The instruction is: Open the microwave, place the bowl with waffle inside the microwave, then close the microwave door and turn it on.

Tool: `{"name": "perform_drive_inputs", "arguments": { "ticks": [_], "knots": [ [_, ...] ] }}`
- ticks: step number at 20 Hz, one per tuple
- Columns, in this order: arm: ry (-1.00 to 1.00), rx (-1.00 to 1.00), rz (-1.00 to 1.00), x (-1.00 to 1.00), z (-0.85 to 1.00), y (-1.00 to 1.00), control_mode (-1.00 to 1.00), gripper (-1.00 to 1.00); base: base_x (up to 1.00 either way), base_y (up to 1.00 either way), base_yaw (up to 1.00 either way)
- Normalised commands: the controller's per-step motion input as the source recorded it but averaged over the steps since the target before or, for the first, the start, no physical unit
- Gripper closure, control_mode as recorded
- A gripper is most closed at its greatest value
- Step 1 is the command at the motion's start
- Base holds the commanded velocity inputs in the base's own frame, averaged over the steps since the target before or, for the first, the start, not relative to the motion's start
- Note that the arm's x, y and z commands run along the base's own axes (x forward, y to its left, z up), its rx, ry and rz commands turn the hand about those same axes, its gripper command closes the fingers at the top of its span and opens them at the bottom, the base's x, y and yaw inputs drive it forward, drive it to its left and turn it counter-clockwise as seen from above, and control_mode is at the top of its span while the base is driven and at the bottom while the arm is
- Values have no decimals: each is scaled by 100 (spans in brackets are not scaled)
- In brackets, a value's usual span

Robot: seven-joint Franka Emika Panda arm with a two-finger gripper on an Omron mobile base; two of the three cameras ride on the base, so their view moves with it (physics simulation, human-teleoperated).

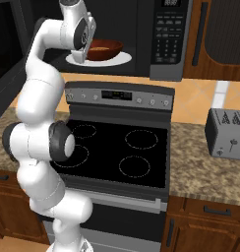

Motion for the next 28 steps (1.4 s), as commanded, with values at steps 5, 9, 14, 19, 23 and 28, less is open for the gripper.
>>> {"name": "perform_drive_inputs", "arguments": {
  "ticks": [5,9,14,19,23,28],
  "knots": [
    [-40,0,0,-100,-71,-20,-100,-100,0,0,0],
    [-65,1,0,-100,-24,-37,-100,-100,0,0,0],
    [-60,3,0,-100,15,-38,-100,-100,0,0,0],
    [-27,1,0,-100,41,-49,-100,-100,0,0,0],
    [-2,-1,0,-100,28,-37,-100,-100,0,0,0],
    [24,-8,0,-100,19,-16,-100,-100,0,0,0]
  ]
}}
